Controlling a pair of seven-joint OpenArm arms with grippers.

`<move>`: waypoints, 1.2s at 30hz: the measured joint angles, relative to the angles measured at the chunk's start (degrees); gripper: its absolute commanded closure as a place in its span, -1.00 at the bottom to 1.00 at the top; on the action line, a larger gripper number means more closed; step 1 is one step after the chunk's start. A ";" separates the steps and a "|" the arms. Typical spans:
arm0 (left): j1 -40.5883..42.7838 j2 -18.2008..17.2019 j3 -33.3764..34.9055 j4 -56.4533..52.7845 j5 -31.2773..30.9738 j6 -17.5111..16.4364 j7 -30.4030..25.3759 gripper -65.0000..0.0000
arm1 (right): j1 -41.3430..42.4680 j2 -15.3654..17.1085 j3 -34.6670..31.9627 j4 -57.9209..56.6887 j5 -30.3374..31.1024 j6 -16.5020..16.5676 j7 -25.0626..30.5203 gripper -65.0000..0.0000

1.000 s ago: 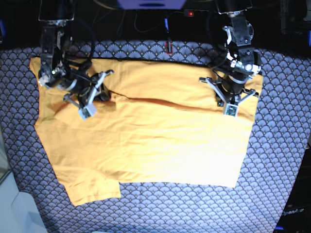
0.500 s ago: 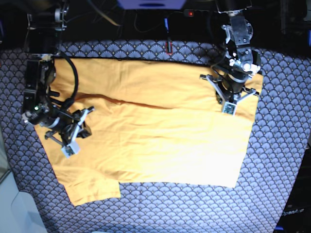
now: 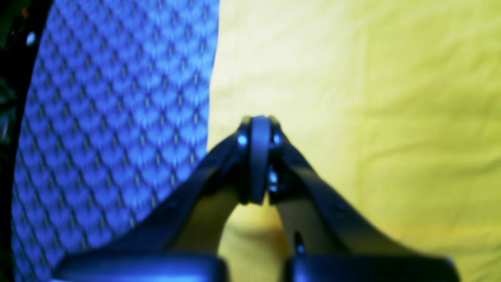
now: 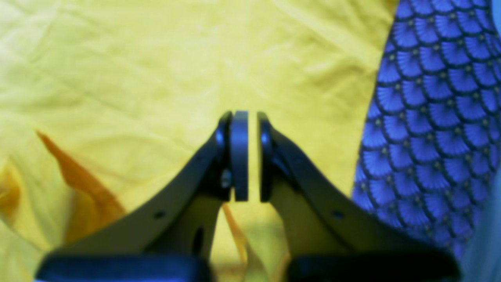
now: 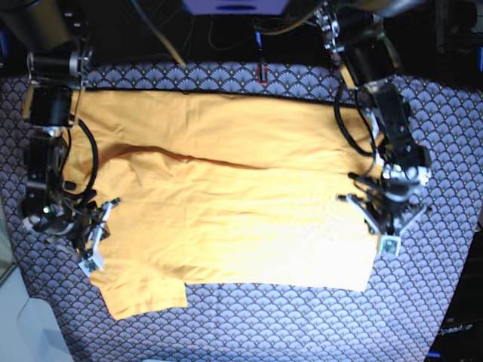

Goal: Fold the T-shirt properly
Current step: 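Move both grippers down along the shirt sides toward the hem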

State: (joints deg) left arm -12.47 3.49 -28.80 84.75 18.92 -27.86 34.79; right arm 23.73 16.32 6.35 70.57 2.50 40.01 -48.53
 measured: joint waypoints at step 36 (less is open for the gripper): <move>-30.10 -10.56 1.73 -56.70 2.73 13.60 -24.76 -0.75 | 22.58 5.55 0.33 -46.66 -4.72 0.02 39.26 -0.06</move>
State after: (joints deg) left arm -42.57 -7.07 -27.07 28.05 21.65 -14.26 10.02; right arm 46.30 21.87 6.68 23.90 -2.22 40.03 -9.28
